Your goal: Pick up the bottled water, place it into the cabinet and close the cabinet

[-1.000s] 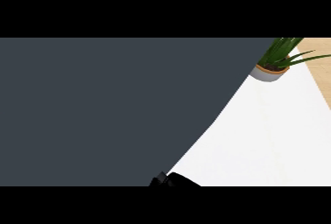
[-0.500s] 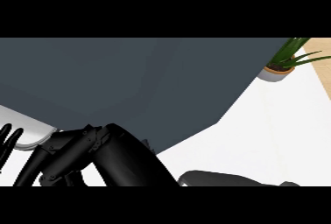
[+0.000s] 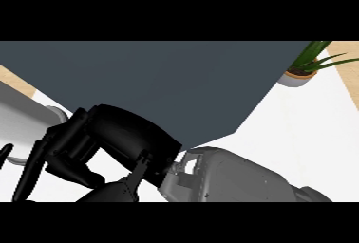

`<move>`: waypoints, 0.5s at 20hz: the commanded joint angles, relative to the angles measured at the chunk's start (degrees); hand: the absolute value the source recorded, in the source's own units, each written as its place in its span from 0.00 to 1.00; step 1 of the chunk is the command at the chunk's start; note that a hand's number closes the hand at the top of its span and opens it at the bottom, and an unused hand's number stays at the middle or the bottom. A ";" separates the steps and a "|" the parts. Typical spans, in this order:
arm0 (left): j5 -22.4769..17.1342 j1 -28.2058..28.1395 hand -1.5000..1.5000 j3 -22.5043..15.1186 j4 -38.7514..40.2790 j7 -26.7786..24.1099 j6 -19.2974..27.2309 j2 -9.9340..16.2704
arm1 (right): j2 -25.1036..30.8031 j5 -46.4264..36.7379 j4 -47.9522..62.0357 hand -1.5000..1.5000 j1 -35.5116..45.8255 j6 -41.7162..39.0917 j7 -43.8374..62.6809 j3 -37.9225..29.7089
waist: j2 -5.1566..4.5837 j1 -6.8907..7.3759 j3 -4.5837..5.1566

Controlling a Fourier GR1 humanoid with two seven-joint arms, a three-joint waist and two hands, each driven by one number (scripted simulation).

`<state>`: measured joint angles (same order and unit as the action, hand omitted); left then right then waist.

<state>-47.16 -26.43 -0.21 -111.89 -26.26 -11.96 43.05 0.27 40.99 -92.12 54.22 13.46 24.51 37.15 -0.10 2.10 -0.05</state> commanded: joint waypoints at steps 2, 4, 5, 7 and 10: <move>1.58 1.11 0.00 -0.35 -2.13 3.08 2.65 -2.44 | -0.26 2.02 11.10 1.00 -1.10 -10.75 -5.80 -4.24 | -0.15 -0.98 0.03; 0.16 -1.55 0.00 3.08 -2.53 2.60 0.07 -2.13 | 0.83 1.82 9.83 1.00 1.69 -10.33 -1.78 -9.60 | 0.08 -0.98 0.04; 1.82 -1.31 0.00 1.67 -1.44 2.42 -1.25 -3.45 | -0.24 -0.27 10.69 1.00 -0.78 -9.65 -4.51 -6.81 | 0.09 -1.17 0.05; 1.80 -1.78 0.00 2.21 -2.82 3.93 -0.74 -3.15 | 2.26 -1.40 10.35 1.00 -4.24 -12.39 -6.25 -8.37 | 0.10 -1.47 0.03; 2.77 -0.74 0.00 1.93 -2.72 3.60 -0.20 -4.47 | 5.22 -3.00 16.02 1.00 -1.74 -14.55 -8.99 -13.39 | 0.00 -1.34 0.04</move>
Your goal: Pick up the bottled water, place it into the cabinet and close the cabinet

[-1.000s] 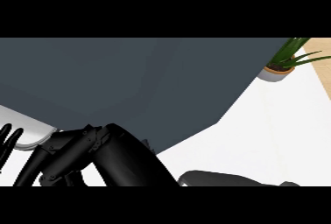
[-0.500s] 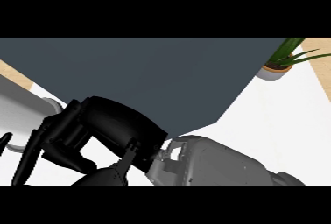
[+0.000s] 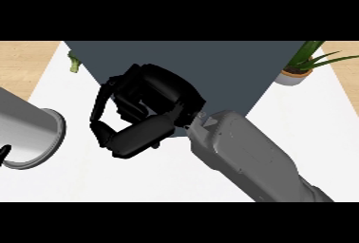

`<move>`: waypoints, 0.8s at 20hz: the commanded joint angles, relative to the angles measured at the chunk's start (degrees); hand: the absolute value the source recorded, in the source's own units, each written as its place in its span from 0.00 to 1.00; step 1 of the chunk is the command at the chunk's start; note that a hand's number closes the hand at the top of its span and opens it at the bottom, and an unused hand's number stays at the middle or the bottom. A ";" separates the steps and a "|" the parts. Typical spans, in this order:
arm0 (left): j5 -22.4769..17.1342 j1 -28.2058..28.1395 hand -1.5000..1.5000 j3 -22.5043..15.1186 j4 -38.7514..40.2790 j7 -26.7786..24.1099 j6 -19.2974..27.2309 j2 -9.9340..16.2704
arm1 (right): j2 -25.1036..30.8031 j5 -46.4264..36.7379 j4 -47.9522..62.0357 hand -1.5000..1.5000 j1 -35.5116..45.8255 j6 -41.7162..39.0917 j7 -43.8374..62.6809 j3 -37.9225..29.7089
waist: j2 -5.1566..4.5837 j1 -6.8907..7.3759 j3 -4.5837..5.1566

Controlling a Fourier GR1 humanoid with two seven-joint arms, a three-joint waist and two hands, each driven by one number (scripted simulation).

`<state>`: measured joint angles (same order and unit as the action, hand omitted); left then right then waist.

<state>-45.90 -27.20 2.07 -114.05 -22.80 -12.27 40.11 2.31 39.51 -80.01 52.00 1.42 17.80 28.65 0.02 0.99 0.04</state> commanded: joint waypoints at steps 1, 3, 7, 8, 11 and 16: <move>-1.69 -3.61 0.00 3.15 -1.86 0.86 -2.98 0.99 | 2.72 -3.63 7.17 1.00 -0.42 -2.36 -5.78 -4.83 | -0.12 0.65 -0.05; -0.56 0.91 0.00 1.24 1.56 1.17 -1.64 -0.98 | 2.45 -5.87 11.06 1.00 4.50 0.02 -5.39 -7.09 | -0.30 -0.02 -0.01; 1.03 -0.80 0.00 0.83 -2.39 1.65 0.08 -2.07 | 4.29 -8.42 12.13 1.00 3.31 2.16 -7.20 -8.47 | -0.11 0.20 -0.05; 0.10 0.18 0.00 1.64 -0.19 1.92 -1.16 -1.57 | 2.79 -10.59 11.64 1.00 3.78 4.48 -6.99 -6.71 | -0.06 -0.16 -0.01; 1.83 3.06 0.00 -0.41 0.55 2.61 0.13 -2.29 | 4.03 -10.84 15.02 1.00 4.45 3.79 -8.30 -8.41 | -0.55 -0.61 0.02; 0.33 1.92 0.00 1.38 -1.07 3.23 -1.30 -1.44 | 5.75 -11.69 17.39 0.00 3.63 2.63 -12.18 -10.41 | -0.67 0.55 -0.03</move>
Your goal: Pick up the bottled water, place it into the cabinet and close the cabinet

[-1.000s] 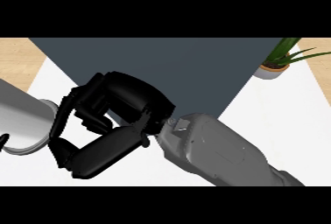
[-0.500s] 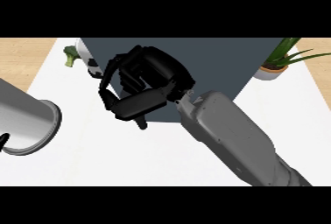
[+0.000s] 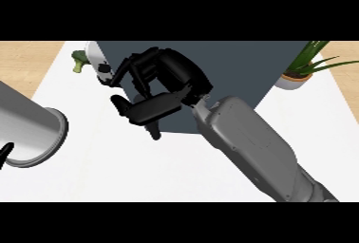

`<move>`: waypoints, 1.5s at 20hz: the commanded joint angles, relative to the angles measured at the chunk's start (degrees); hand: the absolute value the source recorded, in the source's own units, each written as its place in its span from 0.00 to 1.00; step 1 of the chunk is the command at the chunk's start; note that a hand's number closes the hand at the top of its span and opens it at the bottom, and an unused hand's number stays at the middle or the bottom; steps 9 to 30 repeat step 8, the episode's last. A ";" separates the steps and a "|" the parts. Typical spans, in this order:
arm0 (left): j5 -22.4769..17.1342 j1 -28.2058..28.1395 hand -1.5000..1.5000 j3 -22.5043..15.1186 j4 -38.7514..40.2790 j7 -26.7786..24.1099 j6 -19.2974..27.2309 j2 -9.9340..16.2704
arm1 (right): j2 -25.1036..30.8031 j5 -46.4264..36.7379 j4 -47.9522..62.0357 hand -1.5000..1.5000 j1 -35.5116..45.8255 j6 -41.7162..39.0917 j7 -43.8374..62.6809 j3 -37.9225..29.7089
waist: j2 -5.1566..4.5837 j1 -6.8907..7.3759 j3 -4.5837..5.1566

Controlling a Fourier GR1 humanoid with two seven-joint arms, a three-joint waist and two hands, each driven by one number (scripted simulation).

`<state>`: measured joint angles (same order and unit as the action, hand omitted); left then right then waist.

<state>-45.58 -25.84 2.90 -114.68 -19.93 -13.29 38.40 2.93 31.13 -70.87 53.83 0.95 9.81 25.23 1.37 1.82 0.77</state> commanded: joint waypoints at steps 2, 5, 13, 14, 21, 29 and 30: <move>1.34 1.26 0.00 -0.65 0.72 -0.33 0.01 -1.01 | 6.12 -3.13 6.28 0.00 3.28 4.29 -2.54 -8.12 | -1.80 -1.21 -0.71; 0.58 1.06 0.00 -0.08 -0.29 1.32 -0.07 0.10 | 6.38 -2.94 7.13 0.00 3.05 3.21 -3.06 -8.24 | -1.87 -0.78 -0.75; 0.88 2.73 0.00 -1.37 -0.74 1.96 1.39 -1.10 | 6.26 -3.44 6.78 0.00 3.81 3.17 -2.88 -7.87 | -1.85 -1.27 -0.74; 0.88 2.73 0.00 -1.37 -0.74 1.96 1.39 -1.10 | 6.26 -3.44 6.78 0.00 3.81 3.17 -2.88 -7.87 | -1.85 -1.27 -0.74; 0.88 2.73 0.00 -1.37 -0.74 1.96 1.39 -1.10 | 6.26 -3.44 6.78 0.00 3.81 3.17 -2.88 -7.87 | -1.85 -1.27 -0.74; 0.88 2.73 0.00 -1.37 -0.74 1.96 1.39 -1.10 | 6.26 -3.44 6.78 0.00 3.81 3.17 -2.88 -7.87 | -1.85 -1.27 -0.74; 0.88 2.73 0.00 -1.37 -0.74 1.96 1.39 -1.10 | 6.26 -3.44 6.78 0.00 3.81 3.17 -2.88 -7.87 | -1.85 -1.27 -0.74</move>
